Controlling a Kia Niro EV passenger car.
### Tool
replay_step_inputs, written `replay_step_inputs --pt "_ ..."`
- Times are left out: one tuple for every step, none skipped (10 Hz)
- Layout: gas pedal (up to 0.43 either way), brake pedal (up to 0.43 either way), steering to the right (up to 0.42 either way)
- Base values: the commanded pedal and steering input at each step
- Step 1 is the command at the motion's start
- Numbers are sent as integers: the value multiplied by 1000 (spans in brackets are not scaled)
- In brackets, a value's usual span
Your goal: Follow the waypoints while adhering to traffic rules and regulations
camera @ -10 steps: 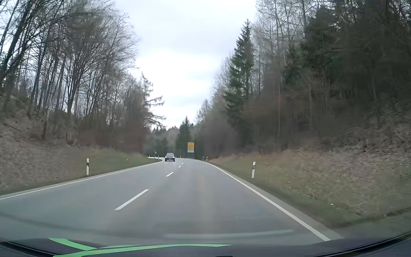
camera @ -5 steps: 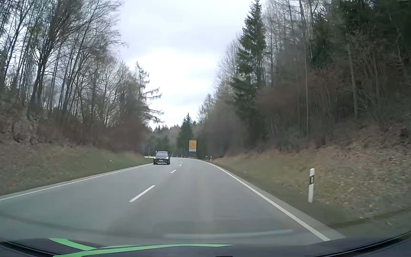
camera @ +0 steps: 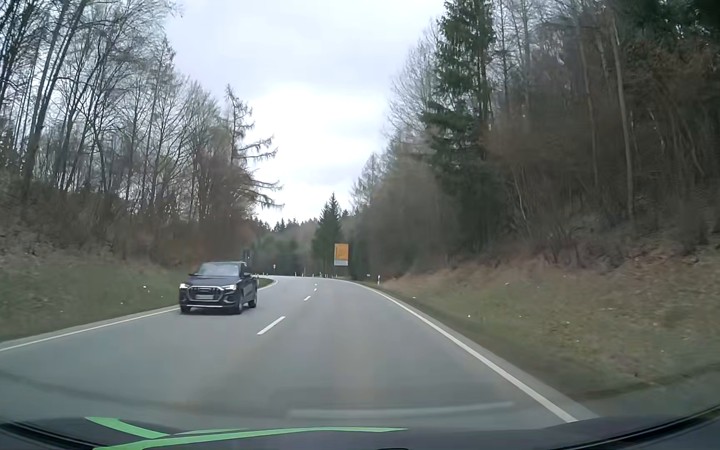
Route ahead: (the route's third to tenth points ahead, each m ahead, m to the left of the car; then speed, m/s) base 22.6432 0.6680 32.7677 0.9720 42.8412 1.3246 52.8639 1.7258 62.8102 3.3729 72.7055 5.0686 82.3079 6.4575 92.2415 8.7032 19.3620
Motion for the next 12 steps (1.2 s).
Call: replay_step_inputs --pt "150 0 -6" --pt "138 0 -6" --pt "138 0 -7" --pt "138 0 -7" --pt "130 0 -7" --pt "130 0 -7" --pt "130 0 -8" --pt "118 0 -8" --pt "118 0 -9" --pt "118 0 -9" --pt "118 0 -10" --pt "118 0 -11"
